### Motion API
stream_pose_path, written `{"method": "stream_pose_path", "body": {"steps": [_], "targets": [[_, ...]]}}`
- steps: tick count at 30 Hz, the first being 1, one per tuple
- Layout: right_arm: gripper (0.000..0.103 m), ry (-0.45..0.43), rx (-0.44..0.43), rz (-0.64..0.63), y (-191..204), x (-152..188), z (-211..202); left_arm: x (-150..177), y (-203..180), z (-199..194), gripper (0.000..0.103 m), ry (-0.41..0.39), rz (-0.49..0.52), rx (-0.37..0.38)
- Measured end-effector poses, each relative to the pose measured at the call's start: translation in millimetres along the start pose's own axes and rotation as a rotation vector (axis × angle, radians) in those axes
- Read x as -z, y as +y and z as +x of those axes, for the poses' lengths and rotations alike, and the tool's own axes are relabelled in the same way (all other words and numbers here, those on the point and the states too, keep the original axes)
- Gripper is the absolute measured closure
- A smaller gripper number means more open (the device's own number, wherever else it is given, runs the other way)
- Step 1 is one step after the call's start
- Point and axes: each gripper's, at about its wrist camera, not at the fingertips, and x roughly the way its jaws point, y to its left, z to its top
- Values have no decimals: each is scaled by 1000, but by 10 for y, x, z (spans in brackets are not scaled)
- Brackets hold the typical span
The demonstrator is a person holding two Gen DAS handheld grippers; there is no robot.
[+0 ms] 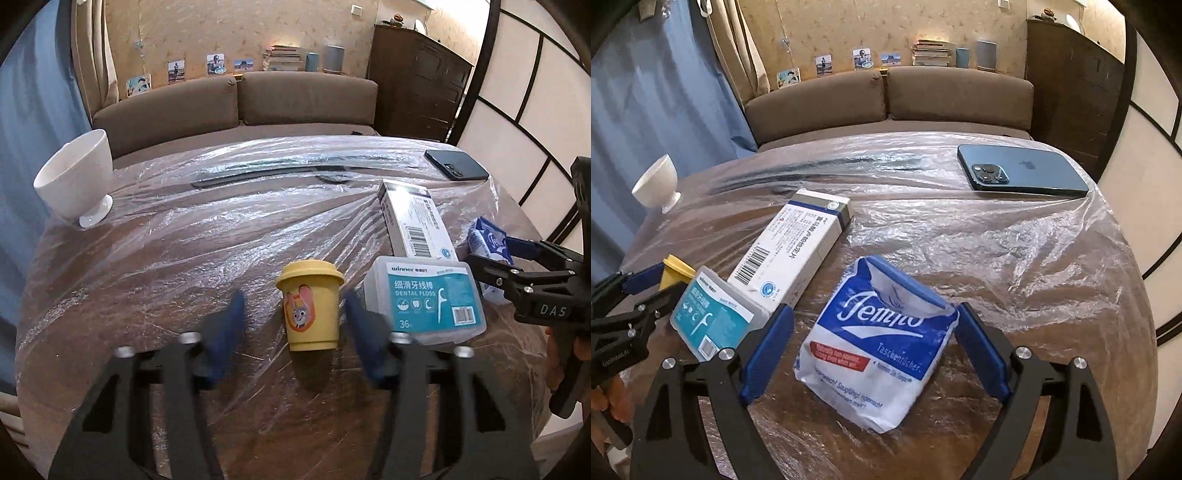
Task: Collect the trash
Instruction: 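Grasp the yellow cup with the left tool while the right tool grasps the white Tempo tissue pack, then carry the yellow cup and Tempo pack off the table over the white bin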
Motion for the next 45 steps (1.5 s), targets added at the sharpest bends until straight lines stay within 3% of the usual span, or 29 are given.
{"method": "stream_pose_path", "body": {"steps": [4,8,14,20,23,27,36,37,39,40,45], "targets": [[31,-12,40,-38,42,62,-32,19,9,-1,70,0,3,0],[43,-45,33,-63,50,122,-123,30,3,-12,71,-2,4,1],[49,-57,-63,-18,-27,172,-211,60,21,-66,71,-7,-16,21],[53,-70,-93,-26,-1,236,-318,136,63,-169,71,-20,-33,22],[52,-63,-100,-35,32,265,-362,184,95,-219,71,-20,-51,37],[27,-84,14,-96,141,337,-391,222,79,-237,71,-18,-37,26],[27,-43,22,-27,97,462,-356,266,58,-251,71,-18,-30,26],[29,-38,16,-23,86,475,-342,268,56,-249,71,-17,-30,27],[49,-49,19,-45,113,499,-354,268,56,-250,71,-18,-31,28],[54,-49,17,-54,126,502,-355,270,55,-253,71,-18,-31,29],[58,-66,-30,-37,105,516,-450,281,54,-296,71,-27,-31,31]]}}
